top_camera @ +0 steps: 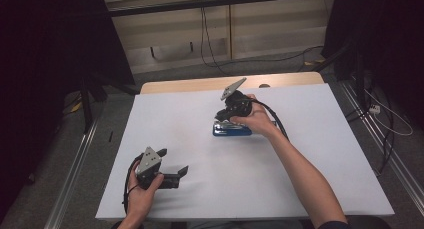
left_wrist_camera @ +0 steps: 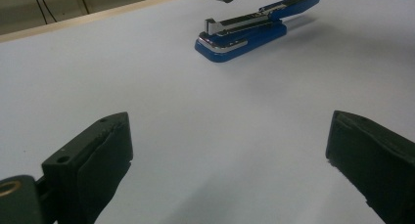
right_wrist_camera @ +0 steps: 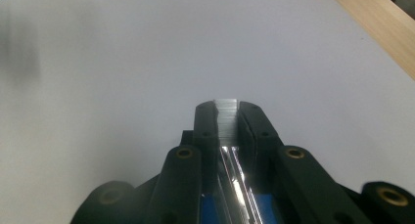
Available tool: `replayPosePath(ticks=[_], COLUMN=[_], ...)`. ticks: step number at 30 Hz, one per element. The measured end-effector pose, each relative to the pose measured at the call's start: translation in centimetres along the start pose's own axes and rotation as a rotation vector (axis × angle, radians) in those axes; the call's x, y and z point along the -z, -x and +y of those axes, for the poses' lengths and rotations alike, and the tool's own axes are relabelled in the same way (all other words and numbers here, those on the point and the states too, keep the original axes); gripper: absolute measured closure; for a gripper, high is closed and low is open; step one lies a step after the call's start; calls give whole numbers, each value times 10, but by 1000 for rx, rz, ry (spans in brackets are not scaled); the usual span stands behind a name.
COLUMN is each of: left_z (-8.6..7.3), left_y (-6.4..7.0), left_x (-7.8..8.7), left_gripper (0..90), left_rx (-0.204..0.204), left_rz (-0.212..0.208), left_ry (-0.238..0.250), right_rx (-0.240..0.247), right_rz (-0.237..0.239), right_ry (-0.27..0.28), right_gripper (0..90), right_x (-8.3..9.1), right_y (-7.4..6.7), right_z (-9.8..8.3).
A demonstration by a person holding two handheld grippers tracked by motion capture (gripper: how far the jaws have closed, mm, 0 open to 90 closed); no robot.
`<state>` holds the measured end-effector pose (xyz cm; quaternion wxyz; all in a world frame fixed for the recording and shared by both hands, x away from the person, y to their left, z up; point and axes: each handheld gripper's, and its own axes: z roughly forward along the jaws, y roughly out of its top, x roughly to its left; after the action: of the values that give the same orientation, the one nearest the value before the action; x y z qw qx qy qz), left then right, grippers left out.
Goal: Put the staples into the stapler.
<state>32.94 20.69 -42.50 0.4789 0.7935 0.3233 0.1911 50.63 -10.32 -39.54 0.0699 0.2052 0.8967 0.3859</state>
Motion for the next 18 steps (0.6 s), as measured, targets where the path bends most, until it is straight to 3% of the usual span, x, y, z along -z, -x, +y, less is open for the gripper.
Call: replayPosePath(ticks=[9, 18], left_z=[0, 0], left_y=[0, 0], left_x=[-1, 0], left_gripper=[36, 37], left_rx=[-1, 1], left_rz=[1, 1], left_ry=[-2, 5], right_rx=[17, 69], right_rz=[20, 36], right_ry=[-23, -39], right_gripper=[794, 794], right_x=[-4, -7], right_y=[4, 10], right_z=[-3, -2])
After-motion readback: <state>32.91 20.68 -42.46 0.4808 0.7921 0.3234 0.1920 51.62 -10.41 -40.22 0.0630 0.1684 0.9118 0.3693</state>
